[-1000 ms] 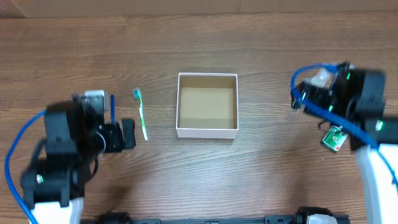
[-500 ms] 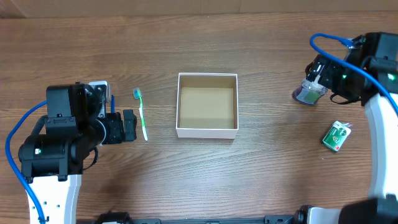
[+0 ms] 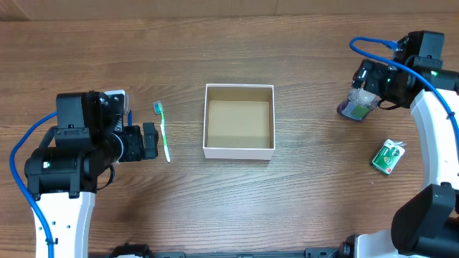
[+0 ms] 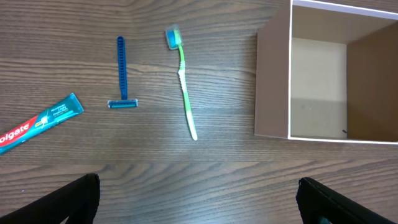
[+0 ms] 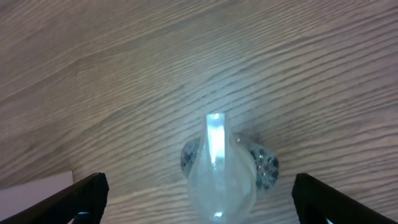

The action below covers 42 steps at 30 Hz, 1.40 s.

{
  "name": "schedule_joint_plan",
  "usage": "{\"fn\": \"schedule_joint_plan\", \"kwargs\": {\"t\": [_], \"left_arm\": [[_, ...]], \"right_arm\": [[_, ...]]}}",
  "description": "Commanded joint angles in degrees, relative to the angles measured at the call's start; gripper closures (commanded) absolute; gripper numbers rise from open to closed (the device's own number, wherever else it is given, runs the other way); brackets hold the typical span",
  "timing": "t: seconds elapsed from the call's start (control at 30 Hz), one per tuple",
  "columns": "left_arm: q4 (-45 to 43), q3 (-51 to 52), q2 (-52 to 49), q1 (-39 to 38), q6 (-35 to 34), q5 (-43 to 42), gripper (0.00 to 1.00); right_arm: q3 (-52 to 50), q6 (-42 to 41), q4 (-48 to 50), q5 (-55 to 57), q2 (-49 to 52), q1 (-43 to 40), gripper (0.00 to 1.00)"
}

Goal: Pack container
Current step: 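Grasp the clear soap pump bottle with the right gripper and lift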

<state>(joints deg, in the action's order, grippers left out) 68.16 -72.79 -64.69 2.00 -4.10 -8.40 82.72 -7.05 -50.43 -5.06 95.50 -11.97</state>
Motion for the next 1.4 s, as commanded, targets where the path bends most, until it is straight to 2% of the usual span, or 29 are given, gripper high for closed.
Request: {"fn": "schedule_joint_plan", "kwargs": {"t": [0.0, 0.13, 0.3, 0.53, 0.67, 1.37], "left_arm": [[-0.09, -1.46, -0.52, 0.24, 1.05, -1.33, 0.0], [-0.24, -1.46, -0.55, 0.24, 1.07, -1.33, 0.0], [-0.63, -1.46, -0.55, 0.24, 1.07, -1.31, 0.0], [-0.72, -1.46, -0.55, 0.24, 1.07, -1.31, 0.0], [-0.7, -1.46, -0.55, 0.24, 1.09, -1.31, 0.0], [-0.7, -1.46, -0.55, 0.24, 1.09, -1.31, 0.0]], "right_arm": [[1.33, 0.46, 0.7, 1.16, 1.99, 0.0, 0.09], [1.29, 0.46, 1.68, 1.18, 3.19, 0.0, 0.21], [1.29, 0.48, 3.69, 1.2, 3.32, 0.0, 0.29], [1.25, 1.31, 3.85, 1.18, 4.0, 0.0, 0.32], [1.25, 1.31, 3.63, 1.18, 4.7, 0.0, 0.47], [1.25, 1.29, 2.34, 3.54, 5.55, 0.0, 0.63]]}}
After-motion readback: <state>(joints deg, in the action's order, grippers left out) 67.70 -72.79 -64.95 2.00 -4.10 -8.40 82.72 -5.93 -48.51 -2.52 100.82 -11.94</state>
